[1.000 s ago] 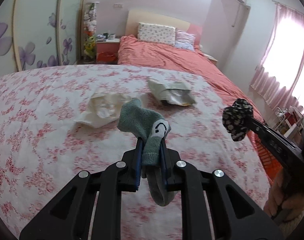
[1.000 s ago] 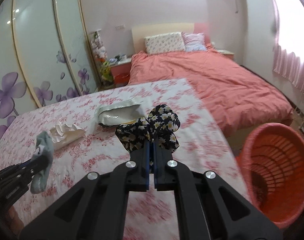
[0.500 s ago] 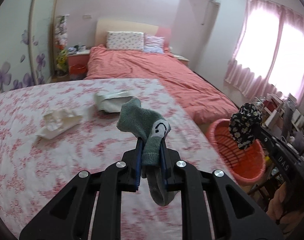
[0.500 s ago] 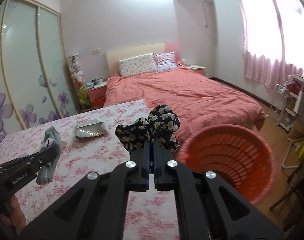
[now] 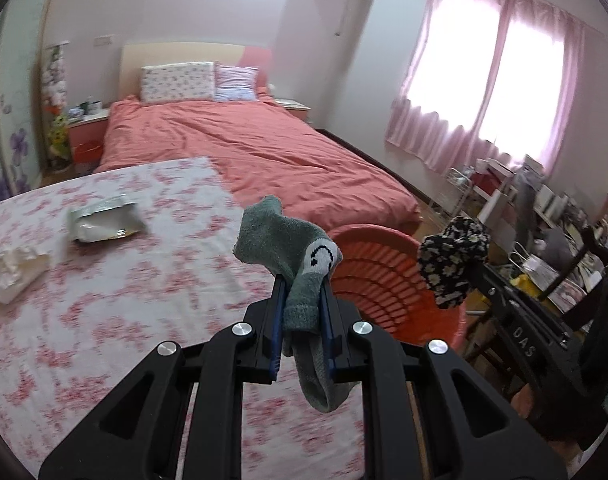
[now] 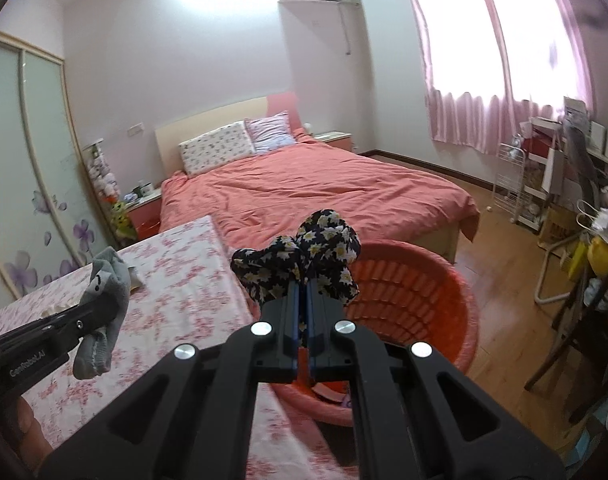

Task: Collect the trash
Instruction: 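Carry the sock and floral cloth to the basket and release both into it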

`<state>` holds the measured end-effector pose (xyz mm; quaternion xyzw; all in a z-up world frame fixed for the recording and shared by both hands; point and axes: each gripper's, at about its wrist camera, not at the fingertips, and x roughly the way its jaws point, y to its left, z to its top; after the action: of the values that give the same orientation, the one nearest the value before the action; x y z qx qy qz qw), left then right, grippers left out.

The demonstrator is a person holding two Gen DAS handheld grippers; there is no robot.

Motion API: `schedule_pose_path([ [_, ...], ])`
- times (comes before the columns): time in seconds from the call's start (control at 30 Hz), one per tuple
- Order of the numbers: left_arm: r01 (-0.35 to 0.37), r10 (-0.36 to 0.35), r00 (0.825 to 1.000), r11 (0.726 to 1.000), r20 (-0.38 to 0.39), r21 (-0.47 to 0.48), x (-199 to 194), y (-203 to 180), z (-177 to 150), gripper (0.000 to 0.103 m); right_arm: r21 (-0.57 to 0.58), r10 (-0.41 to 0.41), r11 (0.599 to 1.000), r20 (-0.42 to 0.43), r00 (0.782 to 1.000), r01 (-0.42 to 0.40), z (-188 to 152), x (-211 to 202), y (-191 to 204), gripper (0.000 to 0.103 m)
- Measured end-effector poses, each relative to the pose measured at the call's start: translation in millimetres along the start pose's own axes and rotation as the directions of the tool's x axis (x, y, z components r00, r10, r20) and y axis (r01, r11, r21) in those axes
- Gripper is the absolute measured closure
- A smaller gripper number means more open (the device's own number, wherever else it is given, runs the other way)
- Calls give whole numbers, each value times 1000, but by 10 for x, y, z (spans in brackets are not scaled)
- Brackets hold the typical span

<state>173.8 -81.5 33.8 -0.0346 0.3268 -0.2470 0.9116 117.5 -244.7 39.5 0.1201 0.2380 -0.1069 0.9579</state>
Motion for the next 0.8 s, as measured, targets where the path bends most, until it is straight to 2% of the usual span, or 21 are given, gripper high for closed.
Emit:
schedule_pose_path([
  [0.43,140,-135,989,987,-59,79,470,-616,-22,87,101,-36,994,-19,999,38,-36,220,-603,99],
  [0.8,158,-144,981,981,-127,110,865,-900,-33,87,147,-17,989,-23,1000,20,16,481,-842,98],
])
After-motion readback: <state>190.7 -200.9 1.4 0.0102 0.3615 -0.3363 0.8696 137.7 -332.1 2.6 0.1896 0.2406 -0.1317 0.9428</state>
